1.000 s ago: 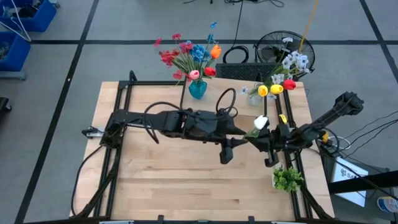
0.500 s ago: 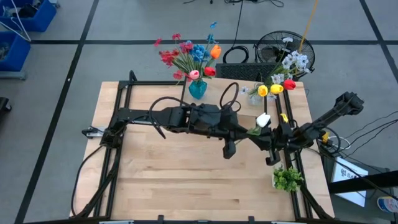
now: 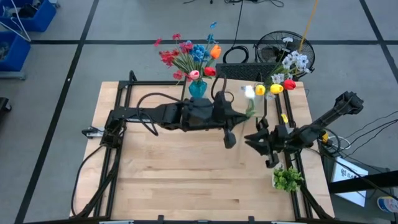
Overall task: Pick and place flowers into a vace then onto a shelf
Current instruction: Put the white tulip into the transparent vase
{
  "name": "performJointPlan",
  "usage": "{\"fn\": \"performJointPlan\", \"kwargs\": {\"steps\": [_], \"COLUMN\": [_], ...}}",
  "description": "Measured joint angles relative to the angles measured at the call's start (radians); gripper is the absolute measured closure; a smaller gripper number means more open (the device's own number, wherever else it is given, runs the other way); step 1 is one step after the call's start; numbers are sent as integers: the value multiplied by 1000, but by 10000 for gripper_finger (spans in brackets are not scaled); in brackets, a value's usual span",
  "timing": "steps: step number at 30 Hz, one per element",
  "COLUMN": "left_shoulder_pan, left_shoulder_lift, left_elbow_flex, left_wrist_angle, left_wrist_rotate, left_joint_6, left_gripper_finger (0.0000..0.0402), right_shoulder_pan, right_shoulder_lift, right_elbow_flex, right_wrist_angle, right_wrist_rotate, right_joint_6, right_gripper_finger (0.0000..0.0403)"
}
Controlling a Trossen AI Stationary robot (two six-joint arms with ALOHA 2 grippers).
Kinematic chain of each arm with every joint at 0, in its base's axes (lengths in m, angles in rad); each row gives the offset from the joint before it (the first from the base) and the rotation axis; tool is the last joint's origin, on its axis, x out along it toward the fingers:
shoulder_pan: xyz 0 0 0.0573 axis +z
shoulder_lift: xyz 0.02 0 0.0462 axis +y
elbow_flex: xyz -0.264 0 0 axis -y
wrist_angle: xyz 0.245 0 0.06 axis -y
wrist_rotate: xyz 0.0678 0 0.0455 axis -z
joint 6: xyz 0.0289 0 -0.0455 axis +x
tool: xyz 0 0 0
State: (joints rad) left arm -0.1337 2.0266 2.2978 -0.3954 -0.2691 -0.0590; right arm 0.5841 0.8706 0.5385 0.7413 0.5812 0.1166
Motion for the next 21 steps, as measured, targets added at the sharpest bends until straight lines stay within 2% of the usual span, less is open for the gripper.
{"fn": "performJointPlan", "kwargs": {"steps": [3,8,13,21], "left_shoulder_pan": [0,16,-11,-98], "left_shoulder_lift": [-10,-25,-19,-73], "left_elbow_flex": [-1,1,-1,0], "left_wrist_angle": [-1,60,93,123], "left_wrist_rotate": [-48,-191,-201,-466], "left_joint_6": [20,24,45,355], "left_gripper_finger": [400,400,401,401], "right_shoulder_pan": [21,60,95,126], "right_shoulder_lift": [6,2,2,3], "right_elbow_flex": [-1,-2,-3,-3], "right_wrist_angle": [-82,-148,-186,-196], "right_wrist_rotate": [18,20,20,20], "right_joint_6": [75,173,218,241], "right_gripper_finger": [301,263,241,242]}}
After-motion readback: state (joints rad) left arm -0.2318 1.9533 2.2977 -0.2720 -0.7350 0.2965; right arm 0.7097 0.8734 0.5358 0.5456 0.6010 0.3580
